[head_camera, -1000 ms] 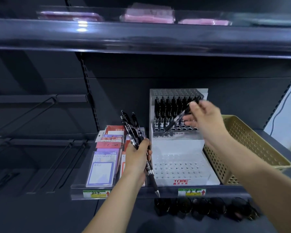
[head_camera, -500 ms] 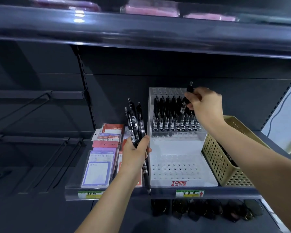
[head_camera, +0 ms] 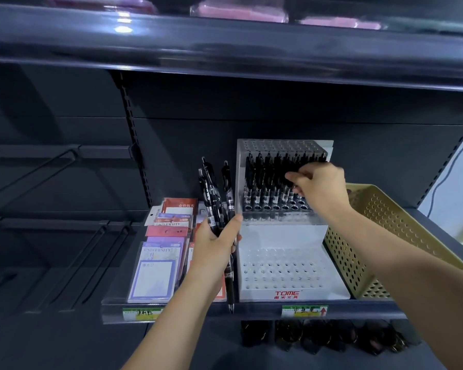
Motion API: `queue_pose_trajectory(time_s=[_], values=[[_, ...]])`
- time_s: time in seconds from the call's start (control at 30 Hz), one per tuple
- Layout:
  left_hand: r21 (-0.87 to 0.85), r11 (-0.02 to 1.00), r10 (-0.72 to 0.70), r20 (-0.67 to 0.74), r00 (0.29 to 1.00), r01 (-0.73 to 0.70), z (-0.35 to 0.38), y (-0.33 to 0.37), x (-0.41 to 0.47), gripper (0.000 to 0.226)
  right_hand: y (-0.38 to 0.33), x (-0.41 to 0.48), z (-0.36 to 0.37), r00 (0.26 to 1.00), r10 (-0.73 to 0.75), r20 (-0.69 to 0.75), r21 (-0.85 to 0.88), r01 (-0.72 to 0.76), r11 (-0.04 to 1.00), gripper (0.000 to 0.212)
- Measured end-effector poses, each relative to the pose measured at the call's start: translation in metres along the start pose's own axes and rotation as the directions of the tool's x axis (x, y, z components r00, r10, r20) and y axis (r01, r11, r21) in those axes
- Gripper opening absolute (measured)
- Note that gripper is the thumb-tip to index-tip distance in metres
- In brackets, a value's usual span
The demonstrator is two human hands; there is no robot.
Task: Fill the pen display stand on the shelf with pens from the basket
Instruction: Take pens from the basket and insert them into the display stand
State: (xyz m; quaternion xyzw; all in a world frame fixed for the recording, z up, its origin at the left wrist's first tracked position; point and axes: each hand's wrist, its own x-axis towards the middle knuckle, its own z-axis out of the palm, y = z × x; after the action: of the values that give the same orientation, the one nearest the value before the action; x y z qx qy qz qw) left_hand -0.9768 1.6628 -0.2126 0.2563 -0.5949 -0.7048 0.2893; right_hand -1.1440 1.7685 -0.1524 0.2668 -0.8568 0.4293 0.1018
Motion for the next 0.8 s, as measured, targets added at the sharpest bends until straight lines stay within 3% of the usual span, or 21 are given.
queue_pose_trajectory(time_s=[0.27, 0.4, 0.47, 0.6, 0.7, 0.8], values=[[-0.011, 0.999, 0.030, 0.032, 0.999, -0.030, 0.002, -0.001, -0.003, 0.013, 0.001, -0.003, 0.002, 0.997, 0.061, 0.056, 0.039, -0.063, 0.997, 0.023], [-0.022, 0.999, 0.049, 0.047, 0.998, -0.048, 0.004, 0.001, -0.004, 0.015, -0.007, -0.015, -0.001, 0.994, 0.064, -0.086, 0.095, -0.056, 0.994, 0.021], [-0.030, 0.998, 0.061, 0.059, 0.996, -0.059, 0.006, 0.001, -0.006, 0.015, -0.016, -0.026, -0.004, 0.995, 0.051, -0.083, 0.145, -0.038, 0.989, 0.017], [-0.007, 0.997, 0.082, 0.067, 0.994, -0.082, 0.012, 0.003, -0.012, 0.007, -0.034, -0.047, 0.002, 0.973, 0.059, 0.222, 0.290, -0.123, 0.949, 0.016], [0.004, 0.995, 0.098, 0.101, 0.990, -0.099, 0.015, 0.005, -0.017, 0.003, -0.038, -0.053, 0.006, 0.894, 0.130, 0.428, 0.524, -0.363, 0.770, 0.029], [0.024, 0.995, 0.093, 0.143, 0.985, -0.097, 0.017, 0.008, -0.021, 0.007, -0.039, -0.055, 0.004, 0.840, 0.080, 0.537, 0.639, -0.466, 0.612, 0.026]])
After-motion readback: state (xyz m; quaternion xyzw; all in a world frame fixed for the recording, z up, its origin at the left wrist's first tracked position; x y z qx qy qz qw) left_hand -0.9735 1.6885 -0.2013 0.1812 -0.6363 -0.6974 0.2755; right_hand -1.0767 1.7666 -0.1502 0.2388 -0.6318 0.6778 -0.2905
